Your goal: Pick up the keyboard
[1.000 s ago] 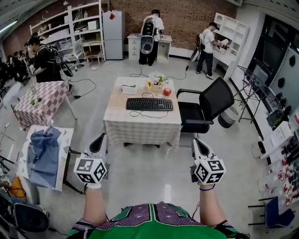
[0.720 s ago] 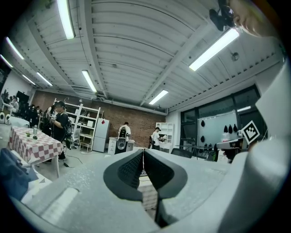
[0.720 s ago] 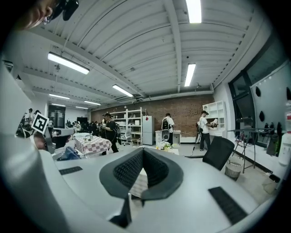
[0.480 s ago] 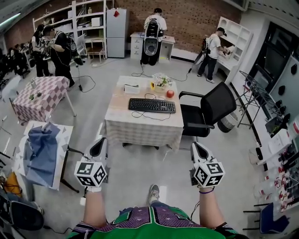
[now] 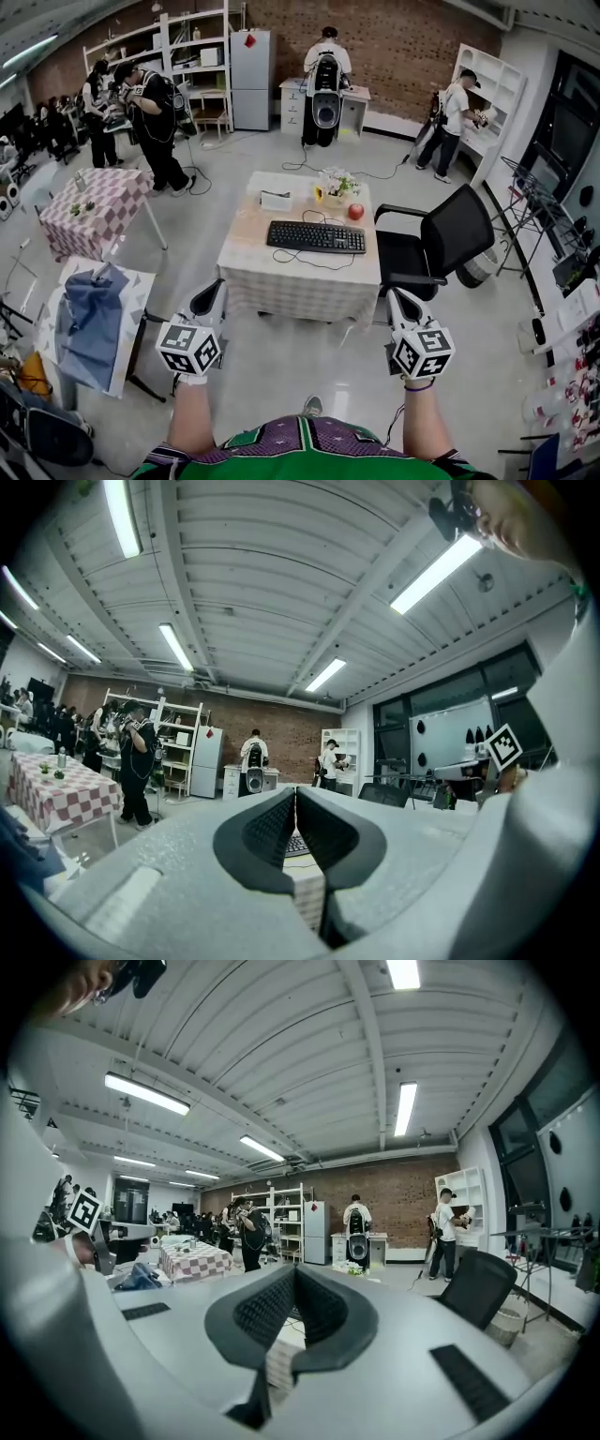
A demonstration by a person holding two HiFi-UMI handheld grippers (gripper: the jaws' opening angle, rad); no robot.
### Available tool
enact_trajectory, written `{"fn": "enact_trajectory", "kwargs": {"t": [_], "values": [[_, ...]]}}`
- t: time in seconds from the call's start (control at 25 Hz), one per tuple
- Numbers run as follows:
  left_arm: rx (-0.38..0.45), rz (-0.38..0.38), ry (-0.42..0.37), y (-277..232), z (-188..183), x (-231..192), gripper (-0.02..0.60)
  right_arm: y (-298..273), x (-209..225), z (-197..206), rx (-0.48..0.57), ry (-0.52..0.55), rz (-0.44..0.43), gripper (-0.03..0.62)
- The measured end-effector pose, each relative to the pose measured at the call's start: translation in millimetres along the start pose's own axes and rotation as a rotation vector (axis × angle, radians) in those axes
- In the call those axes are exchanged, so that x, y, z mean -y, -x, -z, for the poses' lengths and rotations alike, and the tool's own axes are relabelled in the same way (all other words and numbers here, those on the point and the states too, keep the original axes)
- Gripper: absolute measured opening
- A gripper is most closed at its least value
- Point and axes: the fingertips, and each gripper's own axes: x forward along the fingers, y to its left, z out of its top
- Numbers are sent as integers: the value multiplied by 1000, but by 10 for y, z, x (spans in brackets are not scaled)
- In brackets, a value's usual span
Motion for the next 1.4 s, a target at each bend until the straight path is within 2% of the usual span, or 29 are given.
{"fn": "enact_trajectory", "kwargs": {"t": [0.36,0.64,0.76,1.16,1.4], "values": [[3,-32,-11,-780,-115,121,20,-494,672,-1,2,-13,-37,0],[8,-53,-41,-1193,-191,362,18,-750,1094,42,2,-14,-69,1],[-14,-61,-64,-1317,-189,409,18,-852,1205,104,-2,-44,-79,0],[-31,-96,-47,-1709,-50,69,20,-1365,1389,328,-52,-70,-74,0],[-29,-68,-22,-2303,6,-372,20,-1838,1522,133,-57,-46,-29,1]]}}
